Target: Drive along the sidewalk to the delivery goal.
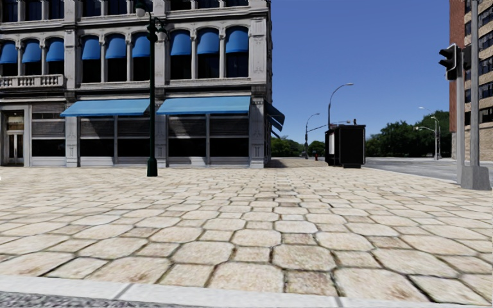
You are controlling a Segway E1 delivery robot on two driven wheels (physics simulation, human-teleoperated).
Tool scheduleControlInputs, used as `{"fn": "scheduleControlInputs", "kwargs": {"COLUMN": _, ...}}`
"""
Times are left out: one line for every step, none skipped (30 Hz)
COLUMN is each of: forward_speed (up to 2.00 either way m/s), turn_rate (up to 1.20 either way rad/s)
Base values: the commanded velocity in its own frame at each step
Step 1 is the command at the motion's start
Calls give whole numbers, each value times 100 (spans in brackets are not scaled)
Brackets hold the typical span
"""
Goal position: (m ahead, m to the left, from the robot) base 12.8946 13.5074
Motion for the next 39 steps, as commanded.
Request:
{"fn": "scheduleControlInputs", "kwargs": {"forward_speed": 200, "turn_rate": 28}}
{"fn": "scheduleControlInputs", "kwargs": {"forward_speed": 200, "turn_rate": 28}}
{"fn": "scheduleControlInputs", "kwargs": {"forward_speed": 200, "turn_rate": 35}}
{"fn": "scheduleControlInputs", "kwargs": {"forward_speed": 200, "turn_rate": 39}}
{"fn": "scheduleControlInputs", "kwargs": {"forward_speed": 200, "turn_rate": 47}}
{"fn": "scheduleControlInputs", "kwargs": {"forward_speed": 200, "turn_rate": 47}}
{"fn": "scheduleControlInputs", "kwargs": {"forward_speed": 200, "turn_rate": 52}}
{"fn": "scheduleControlInputs", "kwargs": {"forward_speed": 200, "turn_rate": 53}}
{"fn": "scheduleControlInputs", "kwargs": {"forward_speed": 200, "turn_rate": 54}}
{"fn": "scheduleControlInputs", "kwargs": {"forward_speed": 200, "turn_rate": 54}}
{"fn": "scheduleControlInputs", "kwargs": {"forward_speed": 200, "turn_rate": 54}}
{"fn": "scheduleControlInputs", "kwargs": {"forward_speed": 200, "turn_rate": 55}}
{"fn": "scheduleControlInputs", "kwargs": {"forward_speed": 200, "turn_rate": 55}}
{"fn": "scheduleControlInputs", "kwargs": {"forward_speed": 200, "turn_rate": 58}}
{"fn": "scheduleControlInputs", "kwargs": {"forward_speed": 200, "turn_rate": 61}}
{"fn": "scheduleControlInputs", "kwargs": {"forward_speed": 200, "turn_rate": 62}}
{"fn": "scheduleControlInputs", "kwargs": {"forward_speed": 200, "turn_rate": 62}}
{"fn": "scheduleControlInputs", "kwargs": {"forward_speed": 200, "turn_rate": 62}}
{"fn": "scheduleControlInputs", "kwargs": {"forward_speed": 200, "turn_rate": 62}}
{"fn": "scheduleControlInputs", "kwargs": {"forward_speed": 200, "turn_rate": 62}}
{"fn": "scheduleControlInputs", "kwargs": {"forward_speed": 200, "turn_rate": 62}}
{"fn": "scheduleControlInputs", "kwargs": {"forward_speed": 200, "turn_rate": 62}}
{"fn": "scheduleControlInputs", "kwargs": {"forward_speed": 200, "turn_rate": 62}}
{"fn": "scheduleControlInputs", "kwargs": {"forward_speed": 200, "turn_rate": 62}}
{"fn": "scheduleControlInputs", "kwargs": {"forward_speed": 200, "turn_rate": 62}}
{"fn": "scheduleControlInputs", "kwargs": {"forward_speed": 200, "turn_rate": 62}}
{"fn": "scheduleControlInputs", "kwargs": {"forward_speed": 200, "turn_rate": 62}}
{"fn": "scheduleControlInputs", "kwargs": {"forward_speed": 200, "turn_rate": 62}}
{"fn": "scheduleControlInputs", "kwargs": {"forward_speed": 200, "turn_rate": 62}}
{"fn": "scheduleControlInputs", "kwargs": {"forward_speed": 200, "turn_rate": 62}}
{"fn": "scheduleControlInputs", "kwargs": {"forward_speed": 200, "turn_rate": 62}}
{"fn": "scheduleControlInputs", "kwargs": {"forward_speed": 200, "turn_rate": 62}}
{"fn": "scheduleControlInputs", "kwargs": {"forward_speed": 200, "turn_rate": 62}}
{"fn": "scheduleControlInputs", "kwargs": {"forward_speed": 200, "turn_rate": 62}}
{"fn": "scheduleControlInputs", "kwargs": {"forward_speed": 200, "turn_rate": 62}}
{"fn": "scheduleControlInputs", "kwargs": {"forward_speed": 200, "turn_rate": 62}}
{"fn": "scheduleControlInputs", "kwargs": {"forward_speed": 200, "turn_rate": 62}}
{"fn": "scheduleControlInputs", "kwargs": {"forward_speed": 200, "turn_rate": 62}}
{"fn": "scheduleControlInputs", "kwargs": {"forward_speed": 200, "turn_rate": 62}}
